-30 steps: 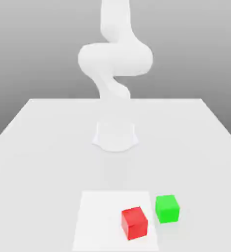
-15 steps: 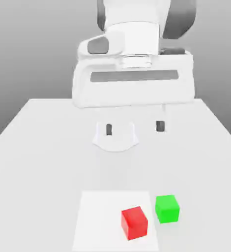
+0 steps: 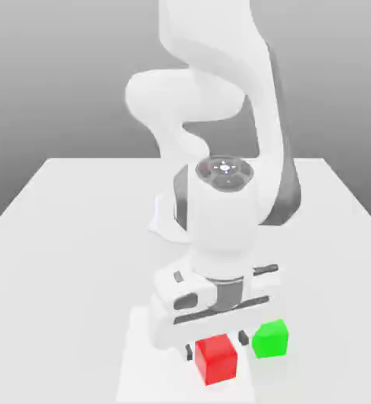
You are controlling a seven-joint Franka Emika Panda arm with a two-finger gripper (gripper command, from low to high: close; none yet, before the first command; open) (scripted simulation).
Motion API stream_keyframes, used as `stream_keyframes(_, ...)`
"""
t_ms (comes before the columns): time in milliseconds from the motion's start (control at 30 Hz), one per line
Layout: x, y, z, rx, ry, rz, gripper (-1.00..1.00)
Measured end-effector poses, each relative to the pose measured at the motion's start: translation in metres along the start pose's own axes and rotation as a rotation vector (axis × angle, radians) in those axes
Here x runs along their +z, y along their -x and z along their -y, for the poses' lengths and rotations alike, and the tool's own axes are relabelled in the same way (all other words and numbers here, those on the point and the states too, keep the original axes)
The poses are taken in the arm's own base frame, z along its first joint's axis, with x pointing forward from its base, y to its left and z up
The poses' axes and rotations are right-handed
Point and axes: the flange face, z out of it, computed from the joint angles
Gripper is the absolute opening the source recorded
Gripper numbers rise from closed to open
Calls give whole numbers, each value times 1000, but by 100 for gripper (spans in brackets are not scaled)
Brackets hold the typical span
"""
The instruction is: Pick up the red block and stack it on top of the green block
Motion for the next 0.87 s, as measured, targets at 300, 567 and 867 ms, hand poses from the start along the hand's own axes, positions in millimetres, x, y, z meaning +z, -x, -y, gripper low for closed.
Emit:
stream_keyframes(300,-30,-1,1,0,1,0,-100)
stream_keyframes(567,-93,96,64,-245,-1,2,-100)
stream_keyframes(867,-41,97,57,-233,1,1,100)
